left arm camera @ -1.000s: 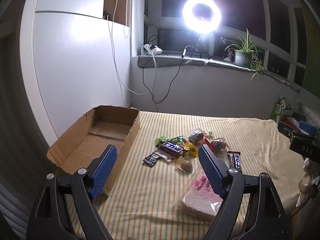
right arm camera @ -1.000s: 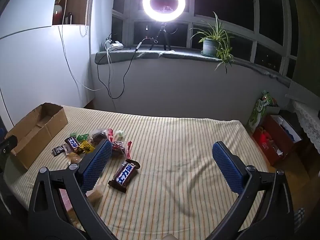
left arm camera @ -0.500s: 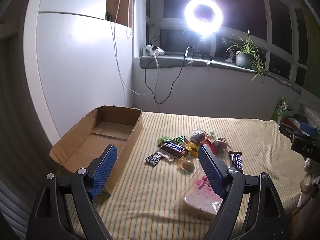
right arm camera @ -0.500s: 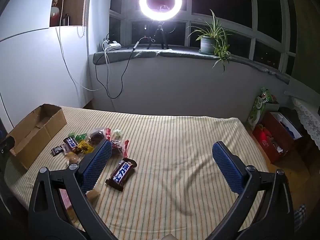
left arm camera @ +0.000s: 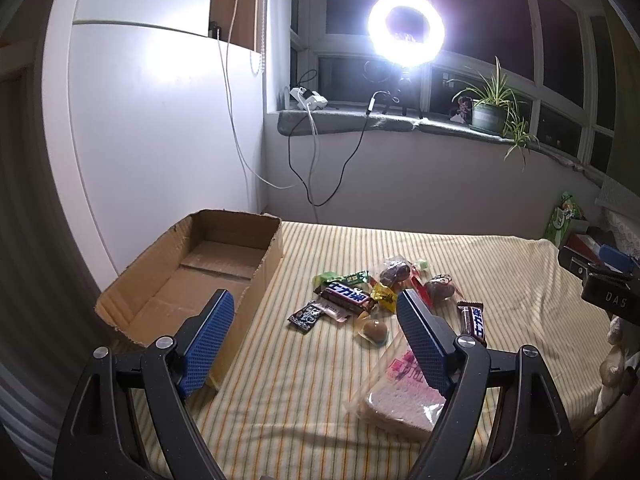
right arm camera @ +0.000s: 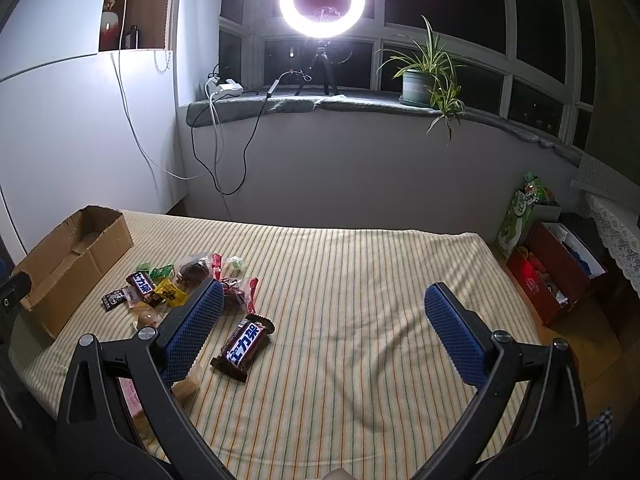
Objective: Organize snacks
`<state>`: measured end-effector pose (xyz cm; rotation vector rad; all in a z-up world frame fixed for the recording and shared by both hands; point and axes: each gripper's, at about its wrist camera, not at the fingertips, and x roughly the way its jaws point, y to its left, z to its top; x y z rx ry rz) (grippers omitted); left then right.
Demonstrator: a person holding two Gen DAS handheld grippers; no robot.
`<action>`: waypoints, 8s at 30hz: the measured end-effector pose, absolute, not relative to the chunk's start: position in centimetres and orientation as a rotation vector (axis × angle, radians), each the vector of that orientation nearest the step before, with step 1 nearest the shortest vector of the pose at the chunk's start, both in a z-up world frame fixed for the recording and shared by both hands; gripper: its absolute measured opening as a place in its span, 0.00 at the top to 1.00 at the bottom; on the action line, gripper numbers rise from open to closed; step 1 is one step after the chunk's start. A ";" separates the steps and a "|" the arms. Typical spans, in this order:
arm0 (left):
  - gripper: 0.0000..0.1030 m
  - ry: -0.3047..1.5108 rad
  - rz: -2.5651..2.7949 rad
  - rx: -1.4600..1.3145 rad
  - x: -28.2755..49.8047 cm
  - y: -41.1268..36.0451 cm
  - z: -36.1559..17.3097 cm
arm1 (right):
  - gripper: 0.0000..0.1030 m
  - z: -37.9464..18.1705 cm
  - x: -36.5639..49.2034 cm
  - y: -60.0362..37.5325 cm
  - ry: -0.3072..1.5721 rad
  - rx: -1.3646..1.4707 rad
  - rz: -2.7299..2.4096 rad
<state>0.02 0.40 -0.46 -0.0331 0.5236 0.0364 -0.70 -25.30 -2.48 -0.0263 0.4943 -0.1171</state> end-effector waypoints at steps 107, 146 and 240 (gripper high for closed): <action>0.52 0.921 -0.404 -0.383 3.7 1.8 -9.5 | 0.49 -13.0 3.5 -17.1 1.067 0.249 0.615; 0.52 0.673 -0.010 -0.483 4.0 19.2 -4.8 | 0.51 -5.5 12.2 2.0 0.957 0.015 0.970; 0.73 0.877 -0.253 -0.164 10.0 -0.9 -10.6 | 0.71 -12.6 9.8 -22.7 0.958 -0.154 0.210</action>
